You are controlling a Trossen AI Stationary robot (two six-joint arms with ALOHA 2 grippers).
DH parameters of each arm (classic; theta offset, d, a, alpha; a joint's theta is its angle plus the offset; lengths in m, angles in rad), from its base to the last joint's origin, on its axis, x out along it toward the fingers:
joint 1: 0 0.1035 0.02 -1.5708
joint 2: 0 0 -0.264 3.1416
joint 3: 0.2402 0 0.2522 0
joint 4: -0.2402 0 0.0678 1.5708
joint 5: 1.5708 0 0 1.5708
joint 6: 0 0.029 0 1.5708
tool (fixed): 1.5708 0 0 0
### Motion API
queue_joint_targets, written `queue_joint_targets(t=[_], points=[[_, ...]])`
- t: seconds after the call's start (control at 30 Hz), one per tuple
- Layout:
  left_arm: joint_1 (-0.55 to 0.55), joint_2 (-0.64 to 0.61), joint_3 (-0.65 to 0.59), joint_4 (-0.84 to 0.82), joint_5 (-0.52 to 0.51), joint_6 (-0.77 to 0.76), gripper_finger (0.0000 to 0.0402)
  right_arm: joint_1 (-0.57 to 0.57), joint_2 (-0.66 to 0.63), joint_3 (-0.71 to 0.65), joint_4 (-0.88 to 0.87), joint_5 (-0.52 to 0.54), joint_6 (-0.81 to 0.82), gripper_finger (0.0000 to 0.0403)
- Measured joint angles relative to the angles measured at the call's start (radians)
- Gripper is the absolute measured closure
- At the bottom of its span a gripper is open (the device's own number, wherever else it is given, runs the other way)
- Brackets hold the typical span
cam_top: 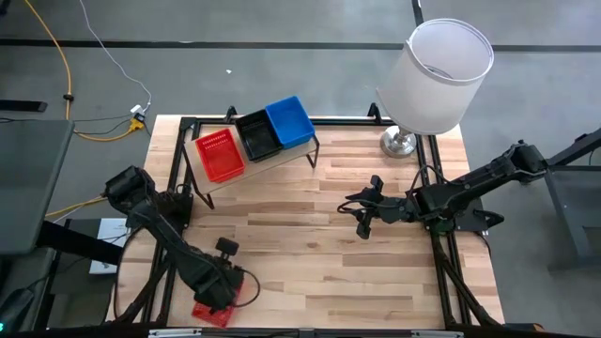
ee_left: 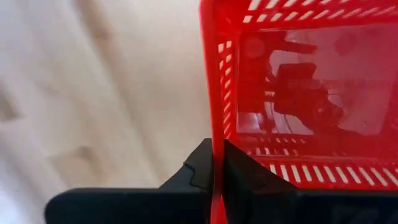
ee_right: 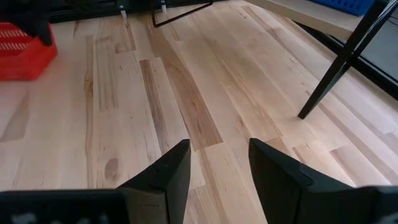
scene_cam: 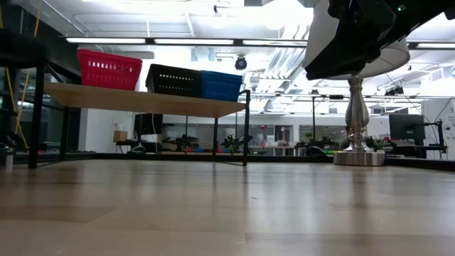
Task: Stack baskets on shelf by color
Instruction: Stack the red bin on top of the other red bin on the shelf
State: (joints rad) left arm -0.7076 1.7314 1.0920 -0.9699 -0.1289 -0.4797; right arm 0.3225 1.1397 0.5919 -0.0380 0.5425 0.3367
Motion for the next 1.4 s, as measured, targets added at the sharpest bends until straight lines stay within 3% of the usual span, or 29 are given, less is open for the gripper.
queue_joint_targets(t=[0.13, 0.33, 0.43, 0.53, 0.67, 0.93, 1.13, 1.4], points=[[0.052, -0.090, 0.034, -0.061, -0.116, 0.049, 0.0398, 0.000, 0.000, 0.000, -0.001, 0.000, 0.000, 0.0252], [0.082, -0.333, 0.149, -0.213, -0.430, 0.053, 0.0400, 0.000, 0.000, 0.000, -0.002, 0.000, 0.000, 0.0252], [0.116, -0.429, 0.220, -0.316, -0.576, -0.004, 0.0400, 0.000, 0.000, 0.000, -0.001, 0.000, -0.001, 0.0252], [0.194, -0.480, 0.309, -0.437, -0.646, -0.064, 0.0401, -0.002, 0.000, 0.000, -0.002, 0.005, -0.001, 0.0252], [0.314, -0.487, 0.461, -0.596, -0.686, -0.095, 0.0401, -0.002, 0.000, 0.000, -0.002, 0.007, 0.001, 0.0252], [0.555, -0.456, 0.709, -0.597, -0.636, 0.099, 0.0401, -0.002, 0.000, 0.000, -0.003, 0.006, 0.003, 0.0252], [0.711, -0.498, 0.737, -0.601, -0.585, 0.147, 0.0401, -0.001, 0.000, 0.000, -0.006, 0.005, 0.003, 0.0252], [0.805, -0.701, 0.714, -0.601, -0.532, 0.126, 0.0401, -0.001, 0.000, 0.000, -0.019, 0.005, 0.002, 0.0252]])
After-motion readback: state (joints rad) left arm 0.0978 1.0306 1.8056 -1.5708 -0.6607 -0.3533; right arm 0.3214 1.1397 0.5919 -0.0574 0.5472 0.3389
